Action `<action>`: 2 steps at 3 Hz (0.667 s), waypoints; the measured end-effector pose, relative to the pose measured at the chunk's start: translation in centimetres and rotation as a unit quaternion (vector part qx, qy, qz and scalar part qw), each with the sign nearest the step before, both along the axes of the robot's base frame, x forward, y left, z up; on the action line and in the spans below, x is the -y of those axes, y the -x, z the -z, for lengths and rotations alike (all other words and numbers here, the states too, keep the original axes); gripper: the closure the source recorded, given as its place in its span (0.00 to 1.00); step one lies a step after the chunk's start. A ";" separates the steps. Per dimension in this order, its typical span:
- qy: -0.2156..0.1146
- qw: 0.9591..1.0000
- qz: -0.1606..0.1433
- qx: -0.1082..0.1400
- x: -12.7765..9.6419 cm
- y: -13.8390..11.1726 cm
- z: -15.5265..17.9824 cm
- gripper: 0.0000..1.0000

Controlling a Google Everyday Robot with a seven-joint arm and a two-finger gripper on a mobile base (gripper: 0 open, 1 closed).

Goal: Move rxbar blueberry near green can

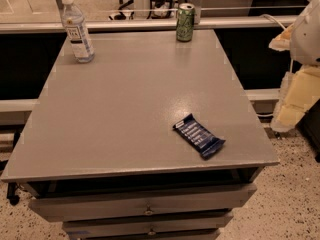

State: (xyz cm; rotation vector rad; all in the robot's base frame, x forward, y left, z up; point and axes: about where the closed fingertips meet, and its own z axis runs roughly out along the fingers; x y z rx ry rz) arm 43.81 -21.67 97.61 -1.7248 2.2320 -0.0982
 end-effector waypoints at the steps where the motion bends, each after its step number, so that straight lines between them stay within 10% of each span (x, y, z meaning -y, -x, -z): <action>1: 0.000 1.000 0.000 0.000 0.0 0.0 0.0 0.00; 2: -0.007 1.000 0.001 0.001 -0.3 -0.2 0.5 0.00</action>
Offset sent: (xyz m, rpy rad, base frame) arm 0.0036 0.0062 -0.0165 0.0305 0.0182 -0.0032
